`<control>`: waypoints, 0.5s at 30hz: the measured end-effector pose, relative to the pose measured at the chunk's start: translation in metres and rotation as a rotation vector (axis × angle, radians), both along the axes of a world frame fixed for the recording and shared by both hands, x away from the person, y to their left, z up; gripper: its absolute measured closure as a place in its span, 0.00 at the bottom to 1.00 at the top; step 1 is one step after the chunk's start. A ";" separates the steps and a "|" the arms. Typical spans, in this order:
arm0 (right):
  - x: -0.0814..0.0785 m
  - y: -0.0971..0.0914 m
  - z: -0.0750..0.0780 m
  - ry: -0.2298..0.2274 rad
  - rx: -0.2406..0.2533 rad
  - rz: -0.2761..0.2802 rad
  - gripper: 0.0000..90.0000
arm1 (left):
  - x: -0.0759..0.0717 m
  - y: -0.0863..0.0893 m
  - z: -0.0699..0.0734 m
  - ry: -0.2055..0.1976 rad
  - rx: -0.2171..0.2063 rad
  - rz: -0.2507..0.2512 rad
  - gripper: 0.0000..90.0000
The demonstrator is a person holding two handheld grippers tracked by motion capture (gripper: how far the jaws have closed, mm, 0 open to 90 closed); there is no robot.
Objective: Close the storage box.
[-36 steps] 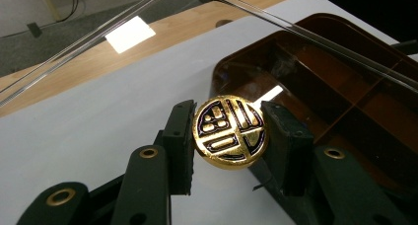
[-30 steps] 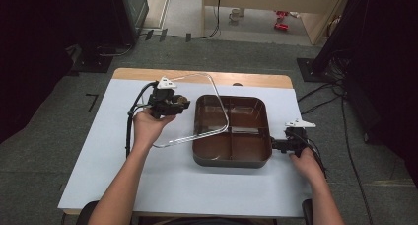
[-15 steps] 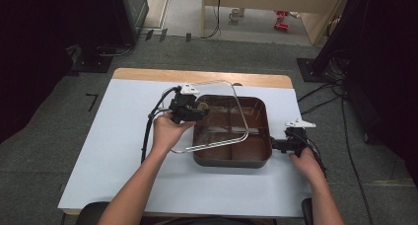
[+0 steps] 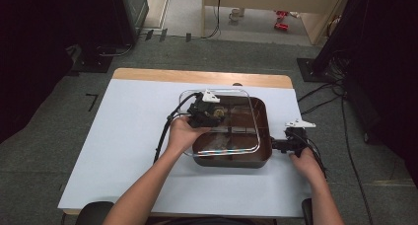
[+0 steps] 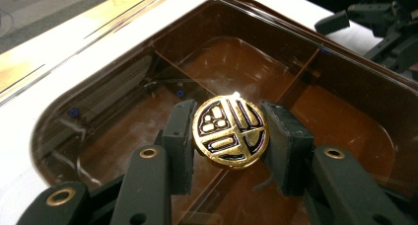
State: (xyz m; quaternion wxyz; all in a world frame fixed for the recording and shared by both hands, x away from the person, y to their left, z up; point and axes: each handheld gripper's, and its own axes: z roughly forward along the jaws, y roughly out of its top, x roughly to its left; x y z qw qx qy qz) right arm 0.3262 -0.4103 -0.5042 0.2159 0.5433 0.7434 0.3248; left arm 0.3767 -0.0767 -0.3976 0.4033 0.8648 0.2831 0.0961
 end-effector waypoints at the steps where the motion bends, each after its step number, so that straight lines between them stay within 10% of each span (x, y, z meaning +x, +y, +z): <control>1: 0.000 0.000 0.000 -0.001 0.000 0.000 0.10 | 0.000 -0.001 -0.001 0.001 0.002 -0.008 0.66; 15: 0.000 0.000 0.000 0.000 0.003 0.000 0.10 | 0.001 -0.032 -0.019 0.029 0.037 -0.094 0.66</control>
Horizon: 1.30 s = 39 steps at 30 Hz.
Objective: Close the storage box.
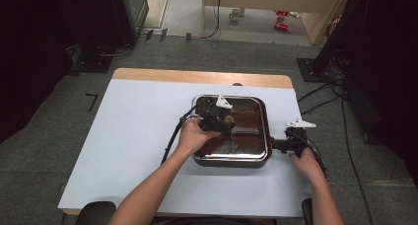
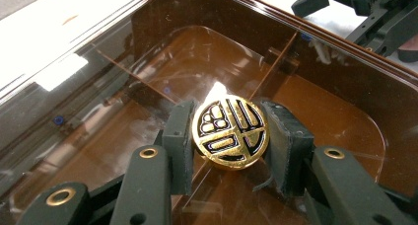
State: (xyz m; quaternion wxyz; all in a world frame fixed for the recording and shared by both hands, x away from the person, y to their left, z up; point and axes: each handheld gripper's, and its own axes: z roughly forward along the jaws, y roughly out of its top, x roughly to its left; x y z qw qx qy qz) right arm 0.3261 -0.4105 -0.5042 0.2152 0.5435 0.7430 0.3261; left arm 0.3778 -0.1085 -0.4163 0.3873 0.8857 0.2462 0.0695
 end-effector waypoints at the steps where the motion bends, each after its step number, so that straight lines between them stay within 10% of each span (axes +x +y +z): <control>1: 0.000 0.000 0.000 0.000 0.000 0.000 0.10 | 0.001 -0.002 -0.001 0.009 -0.007 0.000 0.66; 23: 0.000 0.000 0.000 -0.001 -0.004 0.002 0.10 | 0.002 -0.010 -0.011 -0.024 -0.034 -0.003 0.66; 39: 0.000 0.000 0.000 0.000 -0.004 0.001 0.10 | 0.007 -0.009 -0.010 0.058 -0.060 -0.010 0.50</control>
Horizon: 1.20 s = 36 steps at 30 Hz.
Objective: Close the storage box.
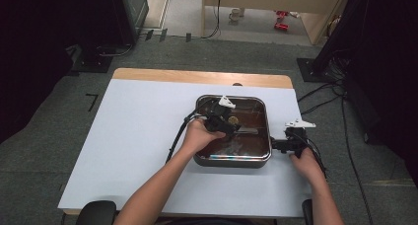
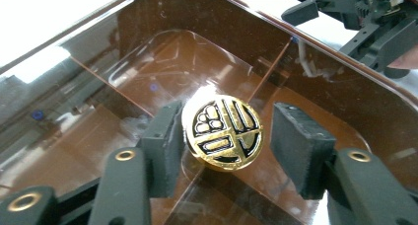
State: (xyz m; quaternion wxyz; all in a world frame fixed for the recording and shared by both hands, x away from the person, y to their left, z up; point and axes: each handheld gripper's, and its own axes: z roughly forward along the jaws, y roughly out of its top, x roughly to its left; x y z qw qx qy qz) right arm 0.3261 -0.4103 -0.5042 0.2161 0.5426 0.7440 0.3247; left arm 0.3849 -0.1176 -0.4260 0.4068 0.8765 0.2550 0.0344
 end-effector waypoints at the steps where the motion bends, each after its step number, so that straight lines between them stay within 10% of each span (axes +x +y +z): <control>1: 0.000 0.000 0.000 0.000 0.000 0.000 0.10 | 0.000 0.000 0.001 -0.001 -0.002 -0.002 0.49; 22: 0.000 0.000 0.000 -0.003 -0.001 0.001 0.10 | -0.015 0.045 0.042 -0.011 -0.008 0.021 0.33; 36: 0.000 0.000 0.000 0.000 -0.001 0.000 0.10 | -0.033 0.098 0.033 -0.057 0.007 0.115 0.30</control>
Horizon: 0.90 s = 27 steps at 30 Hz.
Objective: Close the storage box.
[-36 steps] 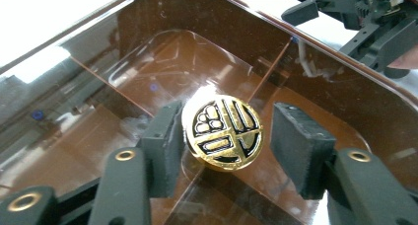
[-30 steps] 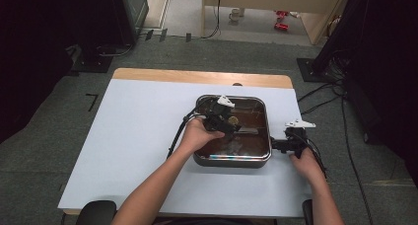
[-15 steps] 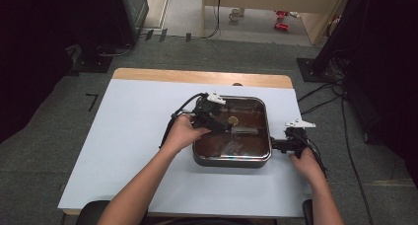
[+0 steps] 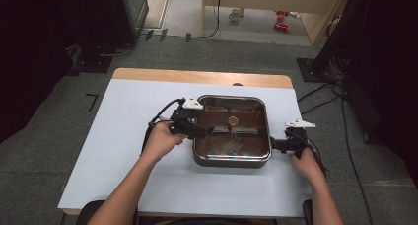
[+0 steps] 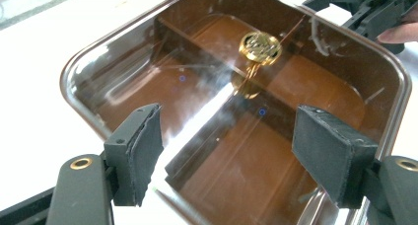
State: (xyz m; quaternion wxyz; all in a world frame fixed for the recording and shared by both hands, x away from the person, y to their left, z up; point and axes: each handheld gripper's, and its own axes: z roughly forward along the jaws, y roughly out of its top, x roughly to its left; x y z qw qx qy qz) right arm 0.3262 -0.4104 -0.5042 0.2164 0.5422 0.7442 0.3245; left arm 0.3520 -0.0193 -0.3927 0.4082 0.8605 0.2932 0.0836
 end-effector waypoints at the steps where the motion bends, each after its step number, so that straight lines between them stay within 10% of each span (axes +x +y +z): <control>1: 0.000 0.000 0.000 0.000 0.000 -0.001 0.10 | -0.001 0.003 -0.001 0.001 0.001 0.006 0.30; 27: 0.000 0.000 0.000 -0.001 0.005 -0.001 0.10 | -0.030 0.074 -0.046 -0.021 0.014 0.177 0.27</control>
